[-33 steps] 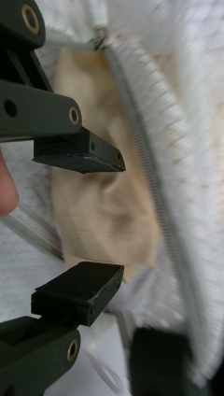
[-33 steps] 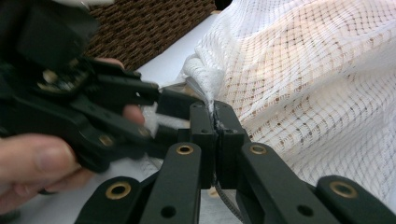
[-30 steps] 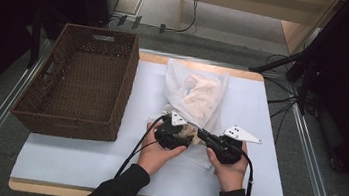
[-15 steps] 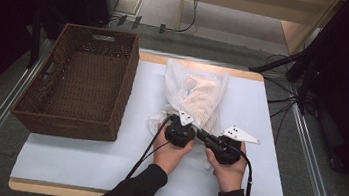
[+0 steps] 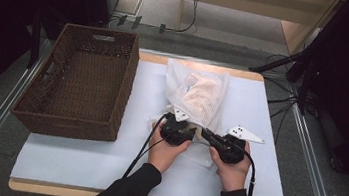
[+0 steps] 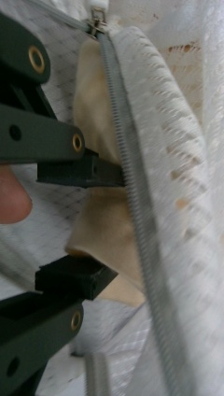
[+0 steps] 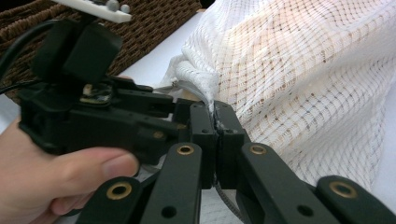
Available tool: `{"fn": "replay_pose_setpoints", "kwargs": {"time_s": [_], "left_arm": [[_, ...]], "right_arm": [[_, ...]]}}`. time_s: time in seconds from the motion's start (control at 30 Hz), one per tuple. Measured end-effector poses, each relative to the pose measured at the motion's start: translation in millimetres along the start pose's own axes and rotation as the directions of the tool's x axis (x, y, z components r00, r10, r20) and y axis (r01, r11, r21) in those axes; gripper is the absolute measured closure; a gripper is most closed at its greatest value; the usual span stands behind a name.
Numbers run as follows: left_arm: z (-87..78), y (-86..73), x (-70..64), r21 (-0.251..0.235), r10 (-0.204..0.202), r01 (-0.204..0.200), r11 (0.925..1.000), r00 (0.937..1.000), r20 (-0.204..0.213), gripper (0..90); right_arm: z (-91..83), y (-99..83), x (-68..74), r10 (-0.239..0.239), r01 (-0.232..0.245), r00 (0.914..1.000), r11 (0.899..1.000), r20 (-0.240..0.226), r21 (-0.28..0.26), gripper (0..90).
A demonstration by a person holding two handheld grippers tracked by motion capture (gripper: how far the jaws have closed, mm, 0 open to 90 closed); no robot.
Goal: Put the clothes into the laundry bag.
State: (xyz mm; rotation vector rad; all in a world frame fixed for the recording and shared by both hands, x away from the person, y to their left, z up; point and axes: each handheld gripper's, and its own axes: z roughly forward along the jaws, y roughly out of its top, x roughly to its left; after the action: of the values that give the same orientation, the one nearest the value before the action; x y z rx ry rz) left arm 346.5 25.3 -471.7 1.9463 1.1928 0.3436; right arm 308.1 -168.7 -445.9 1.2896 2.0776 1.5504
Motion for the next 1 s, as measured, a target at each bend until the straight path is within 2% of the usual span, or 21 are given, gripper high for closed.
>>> {"fn": "replay_pose_setpoints", "kwargs": {"time_s": [0.1, 0.17, 0.3, 0.33, 0.4, 0.43, 0.47, 0.53, 0.6, 0.67, 0.7, 0.73, 0.8, 0.83, 0.87, 0.93, 1.0], "left_arm": [[-4.3, -2.8, -2.3, -0.004, 0.006, -0.005, 1.0, 0.9998, 0.019, 57.8], [-2.1, -3.0, -4.4, 0.011, -0.005, 0.004, 0.9999, 0.9995, 0.032, 66.2], [9.0, 2.0, -8.8, 0.032, -0.022, 0.021, 0.9992, 0.9992, 0.032, 80.5], [11.4, 4.4, -8.9, 0.027, -0.028, 0.027, 0.9993, 0.9992, 0.028, 82.1], [10.7, 8.4, -7.3, -0.036, -0.045, 0.045, 0.9983, 0.999, 0.009, 84.6], [8.9, 11.5, -4.1, -0.077, -0.083, 0.083, 0.9936, 0.9965, 0.008, 85.8], [8.2, 13.3, -1.2, -0.093, -0.12, 0.12, 0.9884, 0.9927, 0.008, 85.8], [11.4, 13.2, 1.0, -0.08, -0.131, 0.132, 0.988, 0.9913, 0.012, 85.2], [18.1, 8.6, 1.2, -0.022, -0.097, 0.098, 0.9949, 0.9943, 0.045, 82.5], [15.4, 7.3, 2.2, -0.007, -0.074, 0.075, 0.9972, 0.9947, 0.071, 75.8], [10.7, 6.1, 2.3, -0.009, -0.048, 0.049, 0.9988, 0.9963, 0.071, 70.3], [4.5, 4.3, 2.2, -0.022, -0.013, 0.014, 0.9997, 0.9985, 0.054, 63.7], [-10.5, -1.4, 3.1, -0.064, 0.015, -0.013, 0.9979, 0.9994, 0.03, 55.6], [-20.0, -5.3, 5.3, -0.088, 0.021, -0.017, 0.996, 0.9991, 0.036, 52.7], [-29.6, -9.5, 8.7, -0.106, 0.03, -0.025, 0.9941, 0.9985, 0.047, 50.4], [-49.5, -20.1, 17.9, -0.125, 0.059, -0.056, 0.9905, 0.998, 0.022, 47.8], [-60.6, -28.0, 27.8, -0.121, 0.048, -0.047, 0.9916, 0.9988, 0.011, 46.9]], "right_arm": [[0.6, -0.2, 0.5, 0.0, 0.0, 1.0, 1.0, 0.0, 0.004, 89.1], [1.3, -0.6, 0.3, -0.001, 0.001, 1.0, 1.0, 0.0, 0.002, 89.1], [1.2, -1.4, 1.0, -0.002, 0.002, 1.0, 1.0, 0.001, 0.006, 89.1], [1.0, -1.7, 1.2, 0.0, 0.0, 1.0, 1.0, 0.001, 0.007, 89.1], [0.7, -2.3, 0.7, -0.002, 0.002, 1.0, 1.0, 0.001, 0.007, 89.1], [0.7, -2.5, 0.4, -0.001, 0.001, 1.0, 1.0, 0.0, 0.008, 89.1], [0.5, -3.3, -0.3, -0.003, 0.003, 1.0, 1.0, 0.0, 0.01, 89.1], [0.7, -4.9, -1.5, -0.002, 0.002, 1.0, 1.0, 0.001, 0.016, 89.1], [1.5, -7.3, -3.1, 0.0, -0.001, 1.0, 1.0, 0.006, 0.021, 89.1], [1.6, -8.8, -4.2, -0.004, 0.004, 0.9999, 1.0, 0.013, 0.029, 89.0], [1.3, -9.4, -4.9, -0.002, 0.001, 0.9998, 0.999, 0.019, 0.034, 88.8], [0.8, -9.9, -5.9, 0.006, -0.006, 0.9998, 1.0, 0.019, 0.029, 88.1], [-0.8, -9.9, -6.4, 0.006, -0.006, 0.9998, 1.0, 0.02, 0.025, 81.8], [-2.1, -9.5, -6.4, 0.008, -0.009, 0.9998, 1.0, 0.02, 0.019, 77.4], [-3.9, -9.1, -6.7, 0.01, -0.011, 0.9997, 1.0, 0.024, 0.015, 73.2], [-9.2, -9.0, -8.3, 0.019, -0.019, 0.9993, 1.0, 0.032, 0.008, 64.8], [-14.7, -10.1, -9.0, 0.025, -0.026, 0.9988, 1.0, 0.042, 0.013, 59.3]]}}
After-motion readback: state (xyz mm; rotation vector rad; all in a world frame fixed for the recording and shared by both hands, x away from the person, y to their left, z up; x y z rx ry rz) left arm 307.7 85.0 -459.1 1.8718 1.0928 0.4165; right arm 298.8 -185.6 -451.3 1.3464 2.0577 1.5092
